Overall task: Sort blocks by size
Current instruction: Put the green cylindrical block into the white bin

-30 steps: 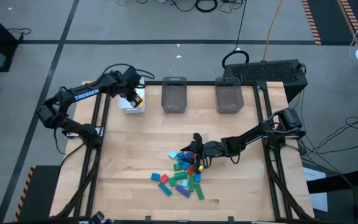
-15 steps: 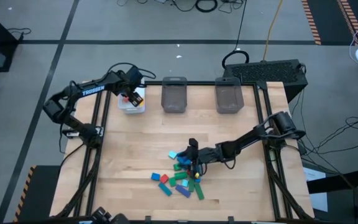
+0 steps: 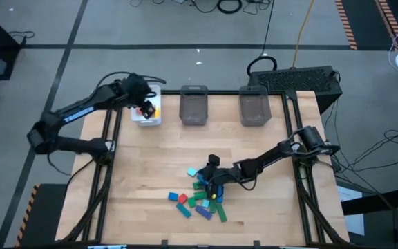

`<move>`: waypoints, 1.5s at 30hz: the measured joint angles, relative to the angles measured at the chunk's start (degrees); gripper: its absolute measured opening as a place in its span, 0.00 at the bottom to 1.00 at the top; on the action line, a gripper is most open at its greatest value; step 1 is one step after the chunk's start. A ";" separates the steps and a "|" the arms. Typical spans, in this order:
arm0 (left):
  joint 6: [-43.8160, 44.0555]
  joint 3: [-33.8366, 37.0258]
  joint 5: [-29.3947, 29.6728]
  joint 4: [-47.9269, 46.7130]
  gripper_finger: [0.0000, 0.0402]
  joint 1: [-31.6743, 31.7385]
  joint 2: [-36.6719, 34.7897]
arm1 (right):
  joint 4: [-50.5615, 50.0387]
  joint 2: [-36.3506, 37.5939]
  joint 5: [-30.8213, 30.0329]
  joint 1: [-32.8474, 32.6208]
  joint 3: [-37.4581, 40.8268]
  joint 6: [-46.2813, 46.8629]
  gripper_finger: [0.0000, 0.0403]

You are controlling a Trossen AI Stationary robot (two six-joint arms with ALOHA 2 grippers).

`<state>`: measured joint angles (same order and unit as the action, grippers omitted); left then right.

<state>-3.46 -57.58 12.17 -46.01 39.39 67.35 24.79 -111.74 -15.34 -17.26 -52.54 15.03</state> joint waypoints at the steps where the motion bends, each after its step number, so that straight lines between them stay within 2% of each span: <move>1: 0.11 0.00 -0.71 -0.09 0.60 -1.56 -1.33 | -0.28 0.34 0.38 -0.48 -0.02 -0.53 0.60; 6: 2.23 0.00 -3.43 0.26 0.60 -11.06 -5.51 | 0.38 2.67 2.92 -3.11 0.00 -4.05 0.60; 12: 5.71 0.02 -4.77 1.72 0.60 -24.34 -6.22 | -0.13 3.71 5.28 -5.19 -0.02 -5.27 0.60; 18: 9.09 5.75 -4.18 13.16 0.60 -36.66 -5.98 | -0.98 0.92 4.69 -6.74 0.20 -3.77 0.60; 24: 14.36 13.29 -0.04 22.95 0.60 -45.86 -5.31 | -2.83 0.87 3.06 -7.02 0.09 -2.45 0.60; 29: 16.63 18.22 2.37 30.85 0.60 -51.21 -2.29 | -3.86 0.50 1.60 -6.66 0.09 -1.99 0.60; 33: 13.64 19.95 3.43 37.03 0.60 -53.32 1.72 | -3.31 -1.13 2.43 -6.68 -0.26 -1.51 0.59; 45: 10.00 20.52 1.81 52.05 0.60 -57.21 13.55 | -4.08 -3.02 3.26 -6.42 -1.55 -1.20 0.45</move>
<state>6.55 -37.06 13.98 6.03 -17.82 80.90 20.71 -114.76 -12.09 -23.68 -54.09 13.84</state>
